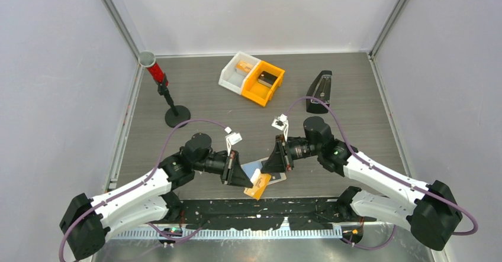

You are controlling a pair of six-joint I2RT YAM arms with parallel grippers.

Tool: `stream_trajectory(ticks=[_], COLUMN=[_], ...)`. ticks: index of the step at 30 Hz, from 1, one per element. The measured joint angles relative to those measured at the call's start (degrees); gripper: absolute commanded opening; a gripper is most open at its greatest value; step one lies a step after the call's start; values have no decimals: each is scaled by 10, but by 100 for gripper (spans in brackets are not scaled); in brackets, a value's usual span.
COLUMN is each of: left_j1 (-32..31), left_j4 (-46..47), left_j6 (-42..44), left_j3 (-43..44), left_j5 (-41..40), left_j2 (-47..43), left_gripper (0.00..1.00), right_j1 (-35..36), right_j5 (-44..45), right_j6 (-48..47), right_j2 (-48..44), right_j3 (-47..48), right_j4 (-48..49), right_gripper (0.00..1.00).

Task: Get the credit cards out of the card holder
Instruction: Place the credit card in the storage box.

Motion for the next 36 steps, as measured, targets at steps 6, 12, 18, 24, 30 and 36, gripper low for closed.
stream_trajectory(ticks=[6,12,18,24,30,36], left_j1=[-1,-1,-2,-2,-2,-2], left_j4=[0,-5,-32,-79,-164,-242], left_j6=[1,12,30,53,89,123], left_j3=[0,1,16,35,62,93], left_j5=[4,4,-23,-64,-120,-190], left_j2=[0,0,0,-7,-29,-59], left_gripper=[0,10,47,70,99,99], right_j1=[0,0,-1,-14,-31,-64], right_j5=[-5,-13,-10,4,24,56], right_j6=[2,7,23,47,62,73], right_j2=[1,0,-10,-1,13,58], right_j3=[-1,-7,-17,-17,-13,21], right_j4=[0,12,28,36,38,31], right_gripper=[5,5,5,5,5,5])
